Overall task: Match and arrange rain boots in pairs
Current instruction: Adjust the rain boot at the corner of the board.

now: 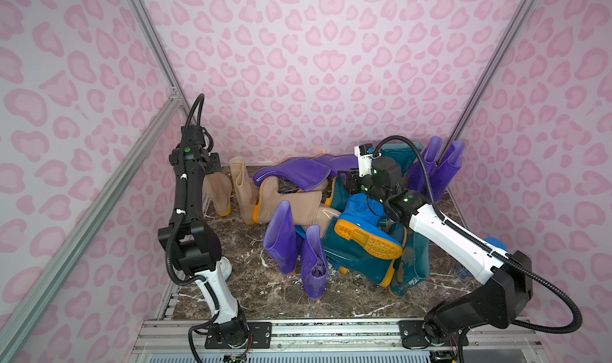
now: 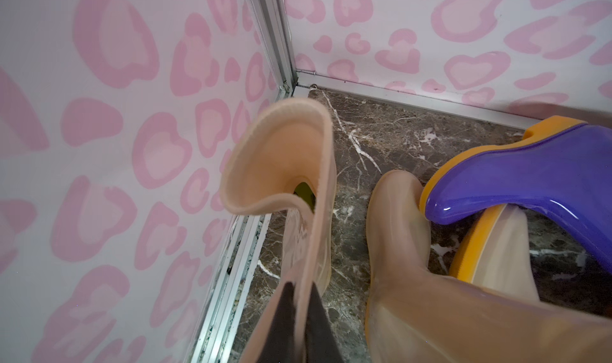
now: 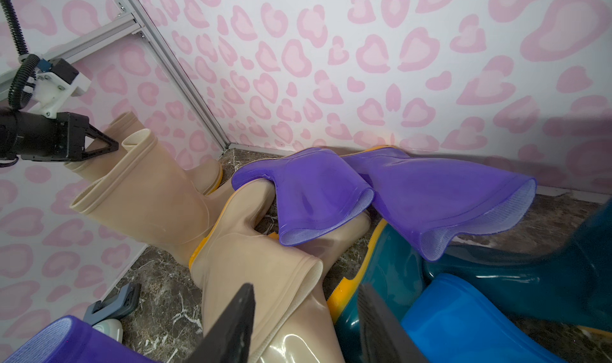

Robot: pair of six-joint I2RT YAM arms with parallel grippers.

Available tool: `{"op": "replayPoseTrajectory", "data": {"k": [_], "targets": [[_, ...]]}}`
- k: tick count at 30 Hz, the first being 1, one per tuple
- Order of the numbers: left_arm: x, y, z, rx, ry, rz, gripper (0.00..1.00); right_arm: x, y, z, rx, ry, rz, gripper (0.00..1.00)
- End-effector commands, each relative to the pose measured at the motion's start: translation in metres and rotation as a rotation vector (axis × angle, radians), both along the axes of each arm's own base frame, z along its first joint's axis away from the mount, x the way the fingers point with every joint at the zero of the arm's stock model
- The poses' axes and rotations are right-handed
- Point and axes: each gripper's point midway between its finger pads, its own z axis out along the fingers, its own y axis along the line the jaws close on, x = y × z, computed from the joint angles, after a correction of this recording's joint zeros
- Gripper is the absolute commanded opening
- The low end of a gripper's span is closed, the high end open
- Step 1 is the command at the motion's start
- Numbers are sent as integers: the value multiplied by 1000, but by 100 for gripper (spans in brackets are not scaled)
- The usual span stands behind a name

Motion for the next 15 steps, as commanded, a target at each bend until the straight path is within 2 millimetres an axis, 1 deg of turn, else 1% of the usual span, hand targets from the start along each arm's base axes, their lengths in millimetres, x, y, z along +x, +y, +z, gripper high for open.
{"op": "replayPoseTrajectory", "data": {"k": [1, 2, 3, 4, 5, 6, 8, 9, 11, 13, 15], "targets": [[12, -6, 21, 43, -71, -73, 2, 3, -3, -5, -22, 6, -7, 52], [11, -3, 19, 59, -64, -68, 2, 3, -3, -7, -24, 11, -6, 53], [11, -2, 16, 60, -59, -63, 2, 5, -3, -1, -15, 3, -1, 53], [10, -2, 10, 58, -44, -63, 7, 5, -1, 7, -6, -12, 3, 53], [8, -2, 6, 57, -34, -61, 18, 6, 0, 8, -7, -12, 6, 53], [6, -2, 1, 54, -21, -53, 36, 6, 0, 8, -8, -12, 10, 53], [-2, -3, -2, 43, -11, -37, 54, 6, 1, 8, -13, -15, 14, 54], [-5, -3, 3, 35, -22, -22, 63, 6, 1, 9, -14, -16, 18, 54], [-12, -12, 19, 0, -52, -29, 72, 7, 2, 9, -16, -19, 20, 55], [-19, -28, 47, -20, -102, -51, 79, 7, 3, 10, -18, -23, 24, 56], [-27, -49, 71, -5, -132, -87, 81, 8, 3, 9, -21, -25, 20, 57]]}}
